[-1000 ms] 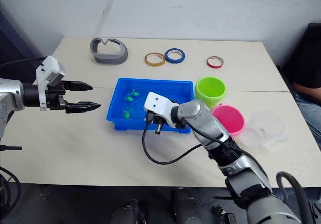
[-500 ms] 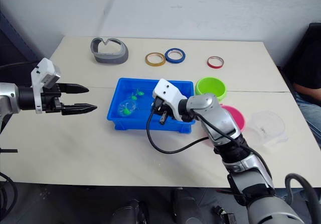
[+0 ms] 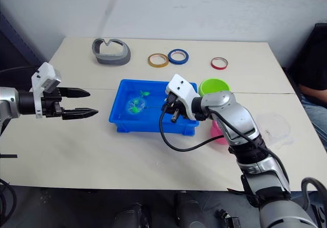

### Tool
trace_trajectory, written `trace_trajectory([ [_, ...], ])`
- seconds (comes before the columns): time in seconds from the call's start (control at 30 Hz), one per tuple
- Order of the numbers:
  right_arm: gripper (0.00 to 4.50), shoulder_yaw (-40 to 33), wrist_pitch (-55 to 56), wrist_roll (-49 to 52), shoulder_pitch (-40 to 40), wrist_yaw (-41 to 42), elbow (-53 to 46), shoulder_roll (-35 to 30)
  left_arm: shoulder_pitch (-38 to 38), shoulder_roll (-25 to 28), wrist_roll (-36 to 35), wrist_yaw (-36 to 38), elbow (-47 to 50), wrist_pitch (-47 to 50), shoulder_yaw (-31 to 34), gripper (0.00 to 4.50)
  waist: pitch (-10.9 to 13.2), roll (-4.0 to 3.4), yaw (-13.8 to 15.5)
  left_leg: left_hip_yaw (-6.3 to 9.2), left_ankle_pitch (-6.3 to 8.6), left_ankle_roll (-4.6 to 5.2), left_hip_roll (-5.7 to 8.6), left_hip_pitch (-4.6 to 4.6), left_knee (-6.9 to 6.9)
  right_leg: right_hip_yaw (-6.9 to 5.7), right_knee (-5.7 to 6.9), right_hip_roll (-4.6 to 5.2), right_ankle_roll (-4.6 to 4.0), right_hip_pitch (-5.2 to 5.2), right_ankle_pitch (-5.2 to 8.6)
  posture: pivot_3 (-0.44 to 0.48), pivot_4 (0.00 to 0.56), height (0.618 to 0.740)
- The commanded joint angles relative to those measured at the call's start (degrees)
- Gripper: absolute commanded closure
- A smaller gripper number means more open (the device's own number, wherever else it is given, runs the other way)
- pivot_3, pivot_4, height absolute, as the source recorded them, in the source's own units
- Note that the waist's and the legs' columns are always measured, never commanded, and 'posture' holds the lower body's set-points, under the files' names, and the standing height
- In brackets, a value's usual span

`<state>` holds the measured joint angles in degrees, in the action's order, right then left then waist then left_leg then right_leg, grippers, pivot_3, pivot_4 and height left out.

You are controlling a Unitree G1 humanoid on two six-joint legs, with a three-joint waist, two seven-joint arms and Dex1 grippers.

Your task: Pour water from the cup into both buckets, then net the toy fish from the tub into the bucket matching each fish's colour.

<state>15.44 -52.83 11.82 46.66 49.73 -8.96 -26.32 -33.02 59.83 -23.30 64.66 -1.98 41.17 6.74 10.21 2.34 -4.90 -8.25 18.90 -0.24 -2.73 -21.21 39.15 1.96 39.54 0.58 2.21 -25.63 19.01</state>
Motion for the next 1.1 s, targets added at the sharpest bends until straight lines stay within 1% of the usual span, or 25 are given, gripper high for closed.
trace_trajectory([
  [0.03,4.50,-0.67,0.28,1.09,0.73,-0.13,-2.69,-0.77,-0.68,1.60,-0.31,0.38,0.86,-0.74,1.58,0.04,0.00,0.00,0.01,0.00,0.00,0.00,0.00,0.00,0.00,0.00,0.00,0.00,0.00,0.00,0.00,0.000,0.150,0.738],
  [0.17,4.50,-0.67,0.40,1.35,0.64,-0.34,-2.66,-0.99,-0.90,1.45,-0.32,0.30,0.91,-0.74,1.45,0.04,0.00,0.00,0.02,0.00,0.00,0.00,0.00,-0.01,0.00,0.00,-0.01,0.00,0.00,0.00,0.00,0.000,0.150,0.738],
  [0.3,4.50,-1.12,1.27,1.37,0.01,-0.29,-2.62,-2.02,-2.27,0.20,-0.43,-0.09,0.94,-0.79,0.56,0.04,0.00,0.00,0.07,0.00,0.00,0.00,0.00,-0.01,0.00,0.00,-0.01,0.00,0.00,0.00,0.00,0.000,0.150,0.738],
  [0.43,4.50,-5.55,0.64,3.33,-0.48,0.84,-4.69,-6.34,-6.07,-2.67,0.32,0.04,-0.88,-2.16,-2.27,0.04,0.02,-0.02,0.41,0.01,0.01,0.02,0.02,-0.04,0.00,-0.02,-0.03,0.01,0.00,0.00,0.00,0.000,0.150,0.738],
  [0.6,4.50,-10.81,-1.02,6.16,-2.57,1.93,-7.70,-12.76,-12.49,-7.27,2.80,1.11,-7.13,-6.09,-6.71,0.04,0.01,-0.02,1.43,0.00,0.03,0.06,0.04,-0.06,0.00,-0.02,-0.11,0.03,0.01,0.02,0.00,0.000,0.150,0.738],
  [0.8,4.50,-16.67,-1.72,8.17,-6.53,2.68,-9.64,-21.10,-17.45,-11.87,5.26,2.54,-13.90,-10.53,-9.56,0.04,0.05,-0.07,1.53,-0.06,0.04,0.05,0.00,-0.01,-0.02,0.03,-0.09,-0.04,0.01,0.00,0.00,0.000,0.150,0.738],
  [0.97,4.50,-20.62,-0.84,8.01,-8.02,1.19,-6.86,-25.68,-20.00,-13.92,7.03,3.86,-18.13,-13.18,-10.53,0.04,0.04,-0.07,1.49,-0.07,0.04,0.05,0.01,-0.02,-0.02,0.05,-0.09,-0.04,0.01,0.00,0.00,0.000,0.150,0.738],
  [1.1,4.50,-22.09,0.73,6.98,-7.55,-0.21,-3.37,-27.64,-21.25,-14.97,8.03,4.64,-20.25,-14.58,-10.87,0.04,0.05,-0.07,1.50,-0.09,0.04,0.05,0.00,0.00,-0.02,0.06,-0.08,-0.04,0.01,0.00,0.00,0.000,0.150,0.738],
])
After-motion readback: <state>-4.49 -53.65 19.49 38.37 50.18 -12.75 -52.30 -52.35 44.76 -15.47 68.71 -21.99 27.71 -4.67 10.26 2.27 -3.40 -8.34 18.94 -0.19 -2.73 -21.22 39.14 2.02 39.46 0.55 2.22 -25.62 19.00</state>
